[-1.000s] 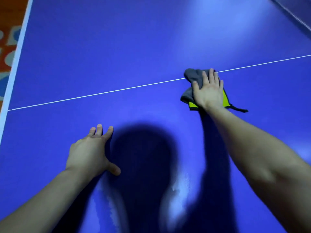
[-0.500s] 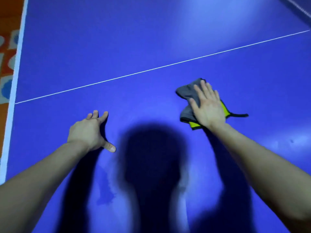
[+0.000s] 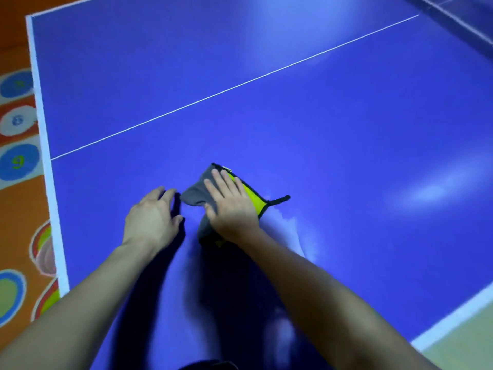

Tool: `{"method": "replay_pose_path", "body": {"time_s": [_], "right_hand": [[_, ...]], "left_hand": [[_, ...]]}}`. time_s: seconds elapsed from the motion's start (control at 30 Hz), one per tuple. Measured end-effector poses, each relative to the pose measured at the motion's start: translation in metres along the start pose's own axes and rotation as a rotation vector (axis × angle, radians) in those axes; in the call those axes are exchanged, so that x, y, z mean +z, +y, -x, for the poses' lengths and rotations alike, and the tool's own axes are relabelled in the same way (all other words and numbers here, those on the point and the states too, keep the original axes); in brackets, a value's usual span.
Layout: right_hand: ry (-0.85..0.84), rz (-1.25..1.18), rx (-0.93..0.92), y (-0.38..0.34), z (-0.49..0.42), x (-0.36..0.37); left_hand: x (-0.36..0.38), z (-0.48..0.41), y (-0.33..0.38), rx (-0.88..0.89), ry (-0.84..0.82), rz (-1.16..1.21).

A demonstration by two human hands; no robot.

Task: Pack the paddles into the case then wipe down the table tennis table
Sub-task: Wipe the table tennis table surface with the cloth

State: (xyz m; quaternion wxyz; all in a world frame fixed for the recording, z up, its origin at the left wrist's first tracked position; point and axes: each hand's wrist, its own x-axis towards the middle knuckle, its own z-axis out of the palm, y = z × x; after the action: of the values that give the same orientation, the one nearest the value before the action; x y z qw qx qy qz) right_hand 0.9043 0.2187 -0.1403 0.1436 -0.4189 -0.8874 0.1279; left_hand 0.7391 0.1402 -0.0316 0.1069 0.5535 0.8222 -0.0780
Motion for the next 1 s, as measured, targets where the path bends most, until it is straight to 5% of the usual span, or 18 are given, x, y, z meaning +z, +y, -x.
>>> {"method": "replay_pose_path", "body": {"time_s": [0.2,0.33,0.4,0.57,0.63,0.83,1.0], "right_hand": [[0.103,0.181,0.638,0.141,0.167,-0.079],[0.161,0.151,1.142,0.099,0.202,-0.071],[0.110,0.159,1.139,0.045,0.170,-0.051],[-0.229,0.100,0.600,-0.075,0.094,-0.012],[-0.268,0.056,0.549,-0.071,0.103,-0.017],[0.002,0.099,1.019,0.009,0.191,-0.044],[0.121,0.155,1.340,0.014,0.127,-0.016]], "left_hand": [[0.004,0.054,-0.045,0.057,-0.144,0.045],[0.017,0.094,-0.092,0.094,-0.192,0.032],[0.023,0.105,-0.119,0.105,-0.196,0.013],[0.023,0.104,-0.167,0.196,-0.092,-0.033],[0.023,0.091,-0.177,0.212,-0.065,-0.067],[0.007,0.047,-0.167,0.326,0.022,-0.145],[-0.006,-0.019,-0.179,0.462,-0.009,-0.112]]}}
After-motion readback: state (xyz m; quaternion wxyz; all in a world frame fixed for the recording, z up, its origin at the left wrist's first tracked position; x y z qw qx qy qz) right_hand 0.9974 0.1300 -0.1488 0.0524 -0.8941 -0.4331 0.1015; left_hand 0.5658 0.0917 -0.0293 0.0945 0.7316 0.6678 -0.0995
